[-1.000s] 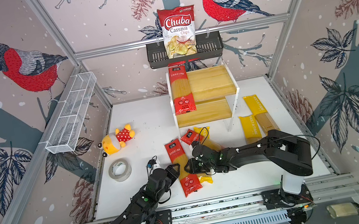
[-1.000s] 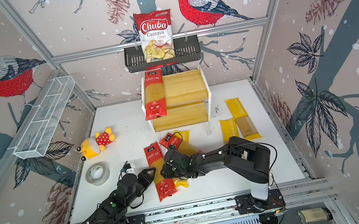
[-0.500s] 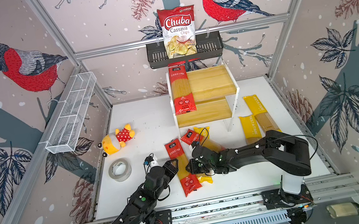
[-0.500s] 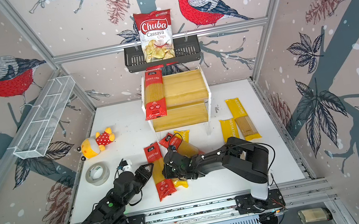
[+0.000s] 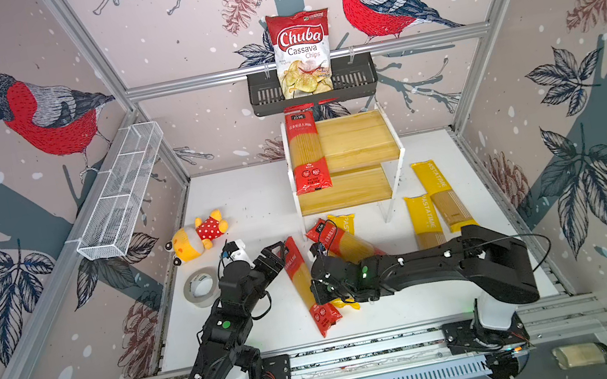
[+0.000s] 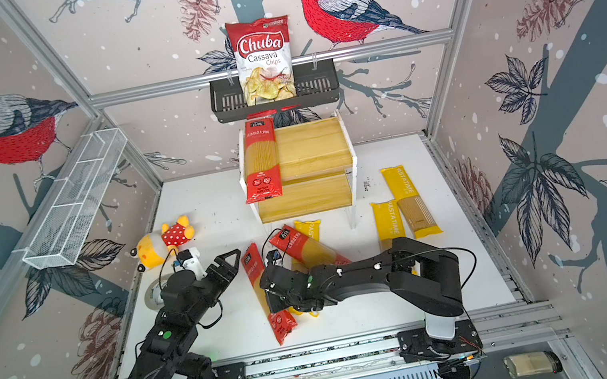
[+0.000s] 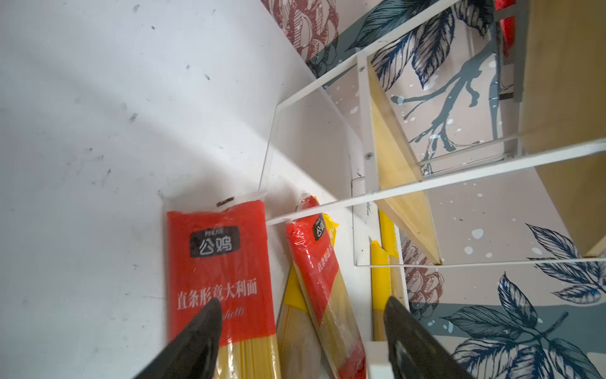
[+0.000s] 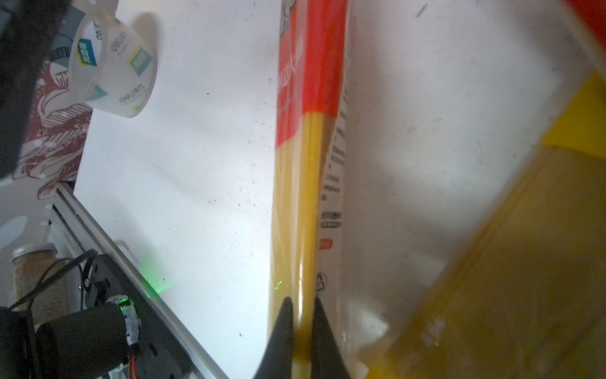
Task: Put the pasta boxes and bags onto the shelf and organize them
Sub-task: 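Close both grippers on the red spaghetti bag at either end, then lift the spaghetti bag upright with both grippers toward the shelf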
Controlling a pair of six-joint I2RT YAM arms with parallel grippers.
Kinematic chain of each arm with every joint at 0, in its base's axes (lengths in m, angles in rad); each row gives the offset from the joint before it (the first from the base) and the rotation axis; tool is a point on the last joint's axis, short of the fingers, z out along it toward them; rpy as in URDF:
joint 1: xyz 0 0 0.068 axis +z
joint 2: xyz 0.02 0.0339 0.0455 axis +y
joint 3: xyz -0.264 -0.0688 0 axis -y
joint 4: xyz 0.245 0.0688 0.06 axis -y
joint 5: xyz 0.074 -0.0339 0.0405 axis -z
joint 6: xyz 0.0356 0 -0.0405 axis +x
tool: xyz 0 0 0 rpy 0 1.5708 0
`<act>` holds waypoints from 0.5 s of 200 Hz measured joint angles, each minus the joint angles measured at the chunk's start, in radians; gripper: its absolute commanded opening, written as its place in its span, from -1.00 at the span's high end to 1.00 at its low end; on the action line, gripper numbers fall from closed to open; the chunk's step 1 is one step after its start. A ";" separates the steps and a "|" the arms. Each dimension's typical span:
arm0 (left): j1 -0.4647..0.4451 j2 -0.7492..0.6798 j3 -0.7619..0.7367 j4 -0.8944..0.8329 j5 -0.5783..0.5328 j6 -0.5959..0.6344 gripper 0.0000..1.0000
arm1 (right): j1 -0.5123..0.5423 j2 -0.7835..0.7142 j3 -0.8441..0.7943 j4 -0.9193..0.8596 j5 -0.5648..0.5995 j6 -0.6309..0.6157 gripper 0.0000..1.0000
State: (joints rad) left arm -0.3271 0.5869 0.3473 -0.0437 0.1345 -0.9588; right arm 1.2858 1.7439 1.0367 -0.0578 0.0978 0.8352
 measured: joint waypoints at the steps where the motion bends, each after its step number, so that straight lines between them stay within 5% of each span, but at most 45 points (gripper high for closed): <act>1: 0.001 0.000 0.002 -0.001 0.000 0.002 -0.52 | 0.002 -0.003 0.002 -0.004 0.003 -0.002 1.00; 100: 0.068 -0.042 0.168 -0.110 0.155 0.151 -0.54 | 0.010 -0.185 -0.039 0.057 0.094 -0.201 1.00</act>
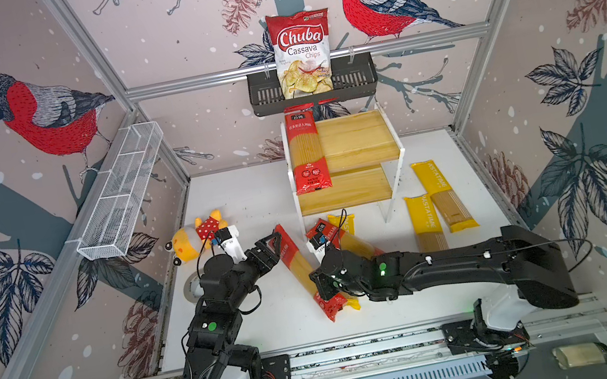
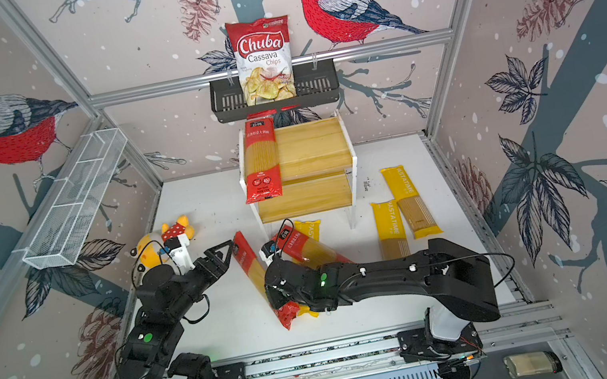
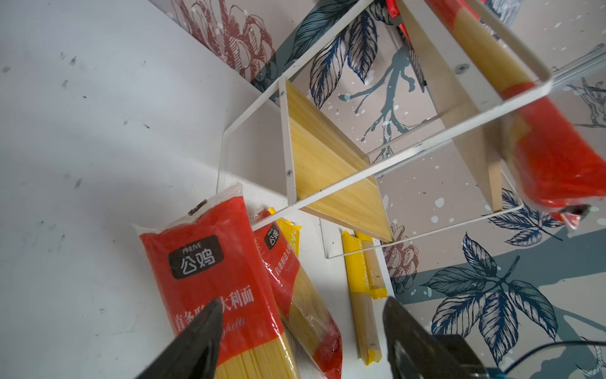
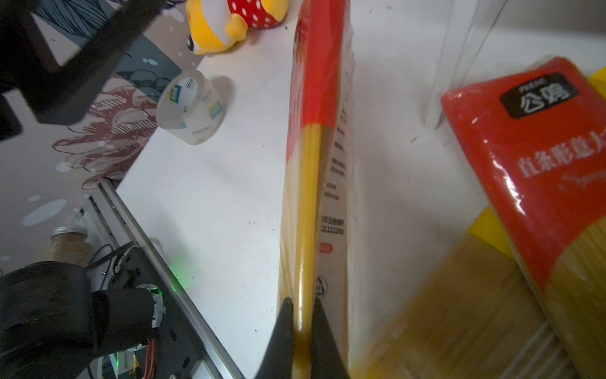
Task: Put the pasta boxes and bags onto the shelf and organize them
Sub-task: 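Lift the spaghetti bag upright with both grippers toward the shelf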
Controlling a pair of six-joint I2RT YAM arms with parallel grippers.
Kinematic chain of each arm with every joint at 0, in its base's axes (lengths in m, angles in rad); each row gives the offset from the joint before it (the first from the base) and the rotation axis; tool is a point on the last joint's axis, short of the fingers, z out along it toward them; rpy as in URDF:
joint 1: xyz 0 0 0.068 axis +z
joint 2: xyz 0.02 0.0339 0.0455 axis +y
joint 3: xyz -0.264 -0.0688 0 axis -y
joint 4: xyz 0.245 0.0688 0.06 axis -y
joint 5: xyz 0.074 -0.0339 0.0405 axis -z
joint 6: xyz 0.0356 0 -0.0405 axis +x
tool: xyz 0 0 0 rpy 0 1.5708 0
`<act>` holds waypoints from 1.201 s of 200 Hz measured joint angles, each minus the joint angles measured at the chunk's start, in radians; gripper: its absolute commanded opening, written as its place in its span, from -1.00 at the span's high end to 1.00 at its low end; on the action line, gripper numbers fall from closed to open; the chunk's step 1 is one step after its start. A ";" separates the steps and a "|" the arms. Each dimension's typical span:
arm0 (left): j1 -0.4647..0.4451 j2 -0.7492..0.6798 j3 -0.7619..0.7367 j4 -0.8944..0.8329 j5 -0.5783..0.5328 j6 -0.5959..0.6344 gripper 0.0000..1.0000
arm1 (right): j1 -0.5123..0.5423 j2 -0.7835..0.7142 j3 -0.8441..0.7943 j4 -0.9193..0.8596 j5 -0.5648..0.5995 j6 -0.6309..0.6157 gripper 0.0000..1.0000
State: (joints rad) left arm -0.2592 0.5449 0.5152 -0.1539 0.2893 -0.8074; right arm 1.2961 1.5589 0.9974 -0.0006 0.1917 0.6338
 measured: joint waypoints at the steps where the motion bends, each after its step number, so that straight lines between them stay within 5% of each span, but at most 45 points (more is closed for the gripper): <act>1: 0.000 -0.001 0.000 0.000 0.001 0.001 -0.55 | 0.000 -0.001 0.000 0.000 0.001 -0.001 1.00; 77: 0.011 -0.129 -0.023 0.015 0.070 0.055 -0.58 | 0.000 -0.127 -0.009 0.106 0.041 -0.124 1.00; 156: 0.013 -0.186 -0.143 0.282 0.208 -0.013 -0.65 | -0.052 -0.221 0.028 0.160 -0.008 -0.213 1.00; 240: 0.008 0.045 -0.159 0.726 0.314 -0.180 -0.54 | -0.110 -0.291 -0.027 0.313 -0.177 -0.177 1.00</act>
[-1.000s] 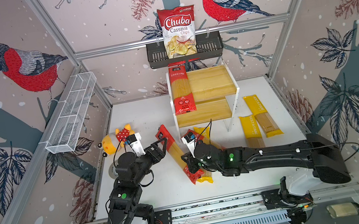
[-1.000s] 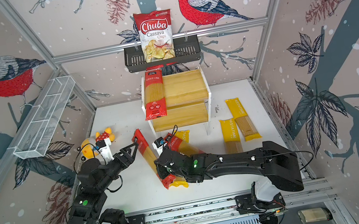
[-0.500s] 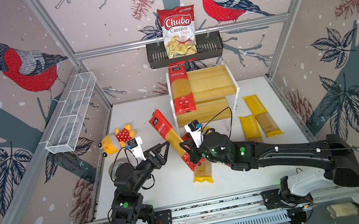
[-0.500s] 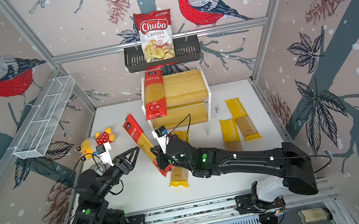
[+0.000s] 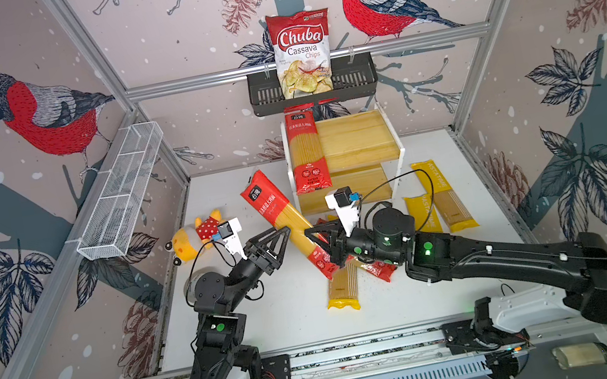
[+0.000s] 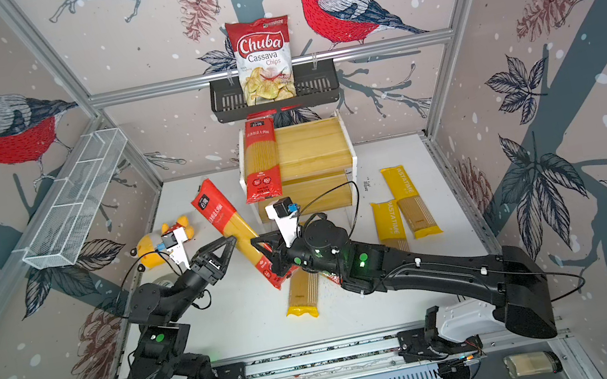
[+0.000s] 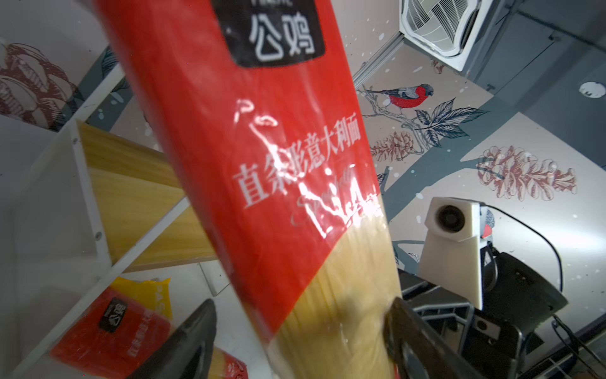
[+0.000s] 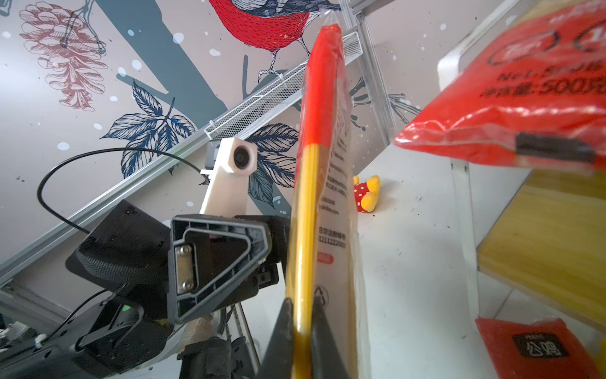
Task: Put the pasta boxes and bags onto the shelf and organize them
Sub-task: 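Lift the spaghetti bag upright with both grippers toward the shelf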
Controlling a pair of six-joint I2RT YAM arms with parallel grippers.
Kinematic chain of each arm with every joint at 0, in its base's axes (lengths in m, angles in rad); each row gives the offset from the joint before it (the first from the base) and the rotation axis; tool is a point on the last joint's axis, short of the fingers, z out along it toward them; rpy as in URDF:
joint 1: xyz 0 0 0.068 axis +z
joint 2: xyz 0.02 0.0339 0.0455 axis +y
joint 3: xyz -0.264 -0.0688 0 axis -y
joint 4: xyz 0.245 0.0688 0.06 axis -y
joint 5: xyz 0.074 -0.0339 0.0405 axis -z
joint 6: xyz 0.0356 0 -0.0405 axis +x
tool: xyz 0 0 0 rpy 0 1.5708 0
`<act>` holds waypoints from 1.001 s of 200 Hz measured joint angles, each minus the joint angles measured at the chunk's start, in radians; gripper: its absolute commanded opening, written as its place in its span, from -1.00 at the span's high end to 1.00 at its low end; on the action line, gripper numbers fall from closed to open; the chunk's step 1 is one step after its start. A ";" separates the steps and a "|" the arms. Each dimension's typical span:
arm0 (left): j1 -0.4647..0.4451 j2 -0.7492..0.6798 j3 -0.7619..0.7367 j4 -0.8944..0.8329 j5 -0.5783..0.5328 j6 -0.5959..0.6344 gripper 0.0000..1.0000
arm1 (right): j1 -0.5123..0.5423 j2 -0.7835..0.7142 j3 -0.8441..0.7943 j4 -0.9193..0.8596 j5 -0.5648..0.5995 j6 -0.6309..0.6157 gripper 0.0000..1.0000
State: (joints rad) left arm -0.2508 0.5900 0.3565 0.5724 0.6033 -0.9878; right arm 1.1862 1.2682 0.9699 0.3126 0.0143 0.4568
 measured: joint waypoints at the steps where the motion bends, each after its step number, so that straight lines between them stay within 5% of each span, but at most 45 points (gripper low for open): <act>1: 0.000 0.002 0.000 0.004 0.000 -0.002 -0.54 | 0.000 0.000 0.000 0.000 -0.001 0.001 1.00; 63: -0.039 0.100 0.005 0.209 0.015 -0.091 0.30 | -0.060 -0.003 -0.062 0.130 -0.120 0.103 1.00; 91: -0.044 0.079 0.055 0.175 0.002 -0.100 0.67 | -0.074 -0.005 -0.071 0.172 -0.134 0.128 0.60; 140: -0.049 0.087 0.154 0.066 0.027 -0.073 0.74 | -0.109 -0.073 -0.158 0.200 -0.137 0.175 -0.40; 167: -0.048 0.111 0.208 0.038 0.019 -0.059 0.75 | -0.153 -0.127 -0.252 0.221 -0.182 0.203 -0.63; 200: -0.058 0.157 0.254 0.022 0.008 -0.064 0.75 | -0.158 -0.156 -0.340 0.301 -0.232 0.253 -0.64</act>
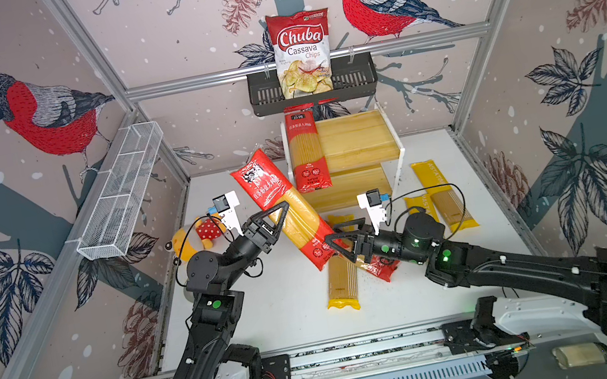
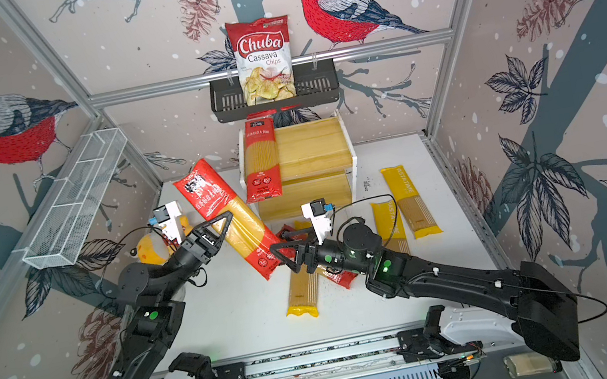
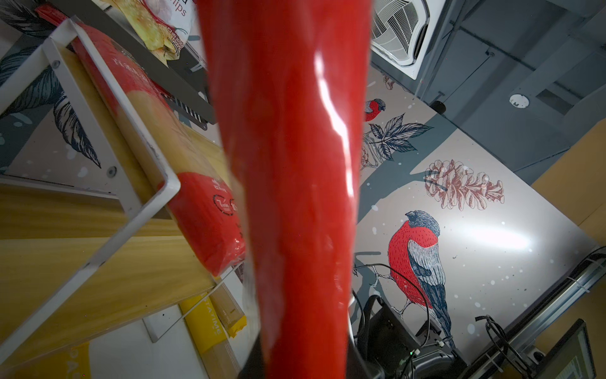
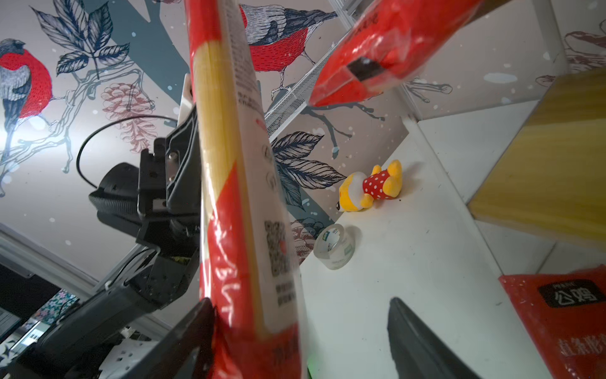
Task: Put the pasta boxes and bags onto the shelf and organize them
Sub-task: 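Lift the spaghetti bag upright with both grippers toward the shelf, then set the bag upright on the upper tier beside the first bag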
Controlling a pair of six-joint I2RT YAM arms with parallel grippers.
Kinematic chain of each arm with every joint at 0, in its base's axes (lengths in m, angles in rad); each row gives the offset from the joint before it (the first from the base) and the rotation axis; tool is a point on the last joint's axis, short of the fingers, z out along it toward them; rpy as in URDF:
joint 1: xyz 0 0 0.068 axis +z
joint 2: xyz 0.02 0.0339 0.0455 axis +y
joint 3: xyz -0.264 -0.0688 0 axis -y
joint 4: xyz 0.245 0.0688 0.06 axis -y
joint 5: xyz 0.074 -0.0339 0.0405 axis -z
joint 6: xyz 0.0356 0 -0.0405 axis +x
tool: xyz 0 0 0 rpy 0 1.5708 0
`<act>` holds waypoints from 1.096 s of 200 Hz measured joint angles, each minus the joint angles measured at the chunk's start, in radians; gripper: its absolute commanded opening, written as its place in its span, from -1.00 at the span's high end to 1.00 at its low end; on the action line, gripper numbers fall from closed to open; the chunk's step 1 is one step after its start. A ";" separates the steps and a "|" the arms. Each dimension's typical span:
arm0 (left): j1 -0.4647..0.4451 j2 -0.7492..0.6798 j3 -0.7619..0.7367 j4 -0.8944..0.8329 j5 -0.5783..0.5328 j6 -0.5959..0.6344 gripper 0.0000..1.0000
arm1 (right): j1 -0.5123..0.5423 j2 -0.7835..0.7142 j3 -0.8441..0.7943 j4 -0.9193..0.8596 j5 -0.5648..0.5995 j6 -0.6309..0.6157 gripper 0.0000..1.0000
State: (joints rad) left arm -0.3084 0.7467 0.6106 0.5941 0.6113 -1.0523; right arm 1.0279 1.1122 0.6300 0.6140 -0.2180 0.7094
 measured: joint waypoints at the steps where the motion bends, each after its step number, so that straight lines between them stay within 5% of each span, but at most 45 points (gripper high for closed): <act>1: 0.000 0.001 0.000 0.000 -0.001 0.000 0.75 | 0.000 0.000 -0.002 0.002 -0.001 0.002 -0.64; 41: -0.053 0.039 0.012 0.000 -0.057 -0.014 0.72 | 0.035 0.042 -0.010 0.104 -0.029 0.038 -0.36; 102: -0.064 0.040 0.022 0.000 -0.114 -0.018 0.35 | 0.043 0.097 0.001 0.229 -0.015 0.078 0.56; 174: -0.064 0.064 0.071 0.019 -0.109 -0.021 -0.28 | 0.027 0.091 0.023 0.267 -0.022 0.081 0.93; 219: -0.064 0.044 0.064 0.041 -0.106 -0.019 -0.53 | -0.026 0.058 0.078 0.220 -0.008 0.100 1.00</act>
State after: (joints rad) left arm -0.3725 0.7910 0.6743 0.6353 0.5053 -1.0718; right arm 1.0019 1.1702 0.7078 0.8337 -0.2256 0.8093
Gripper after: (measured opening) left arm 0.745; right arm 0.207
